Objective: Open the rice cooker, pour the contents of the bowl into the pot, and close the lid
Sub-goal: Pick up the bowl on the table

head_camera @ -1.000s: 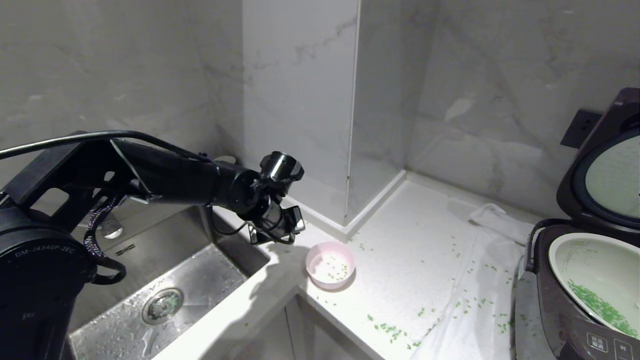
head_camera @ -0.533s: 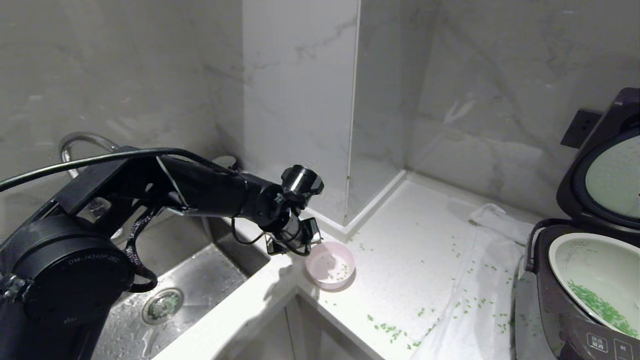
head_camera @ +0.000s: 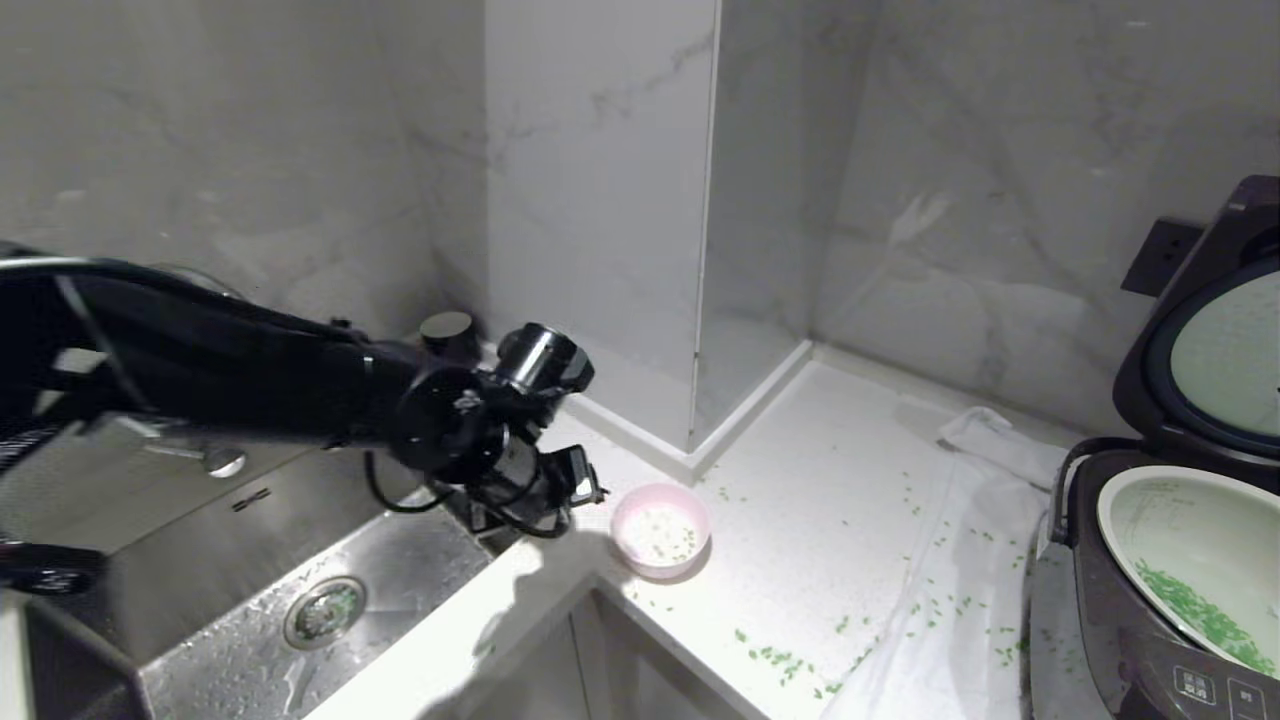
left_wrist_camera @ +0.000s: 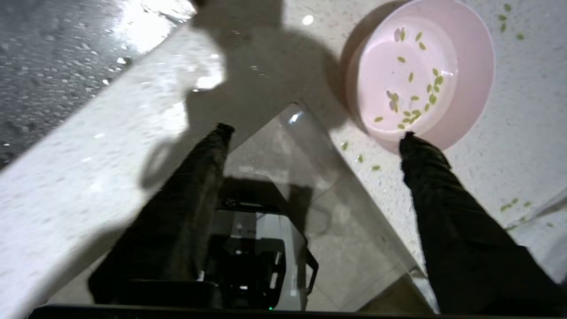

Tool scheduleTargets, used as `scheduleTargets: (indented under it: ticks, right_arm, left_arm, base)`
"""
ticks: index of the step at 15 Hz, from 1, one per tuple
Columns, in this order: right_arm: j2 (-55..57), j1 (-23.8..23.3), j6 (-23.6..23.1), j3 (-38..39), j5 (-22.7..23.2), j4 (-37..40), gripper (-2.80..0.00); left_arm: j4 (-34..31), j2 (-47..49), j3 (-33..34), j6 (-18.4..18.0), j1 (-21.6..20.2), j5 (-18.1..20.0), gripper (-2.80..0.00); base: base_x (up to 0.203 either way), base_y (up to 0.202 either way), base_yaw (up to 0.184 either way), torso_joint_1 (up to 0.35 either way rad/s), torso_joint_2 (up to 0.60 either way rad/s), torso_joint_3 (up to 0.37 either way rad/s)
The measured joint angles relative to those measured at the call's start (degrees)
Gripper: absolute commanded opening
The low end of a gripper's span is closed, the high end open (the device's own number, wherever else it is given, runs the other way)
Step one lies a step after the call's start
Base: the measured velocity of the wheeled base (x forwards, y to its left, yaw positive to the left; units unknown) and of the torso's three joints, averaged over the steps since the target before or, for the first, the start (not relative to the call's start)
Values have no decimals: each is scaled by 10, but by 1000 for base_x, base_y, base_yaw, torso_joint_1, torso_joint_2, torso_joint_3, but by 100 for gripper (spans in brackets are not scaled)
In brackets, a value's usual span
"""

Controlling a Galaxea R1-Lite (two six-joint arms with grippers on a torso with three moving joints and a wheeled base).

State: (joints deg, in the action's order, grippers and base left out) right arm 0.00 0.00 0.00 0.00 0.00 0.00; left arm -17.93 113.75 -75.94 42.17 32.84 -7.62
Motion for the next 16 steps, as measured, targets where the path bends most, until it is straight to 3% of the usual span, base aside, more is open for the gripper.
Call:
scheduleTargets:
  ticks: [5,9,10,13,16]
  right_arm:
    - [0,0,0,0,0,0,-280]
    - [0,0,0,0,0,0,-280]
    - [0,0,0,0,0,0,-280]
    - [0,0,0,0,0,0,-280]
    - [0,0,0,0,0,0,-280]
  left_arm:
    - [86,-301,224,-86,-25,-20,-280]
    - [111,-519,340,-206,-45,-76,-280]
    - [112,-564,359,-241,-59,-91,-280]
    - [118,-679,414,-364,-155,-129,-280]
    - [126,-774,455,-426,-212,-129,-280]
  base:
    - [0,0,0,0,0,0]
    - [0,0,0,0,0,0]
    - [0,0,0,0,0,0]
    - [0,0,0,0,0,0]
    - [0,0,0,0,0,0]
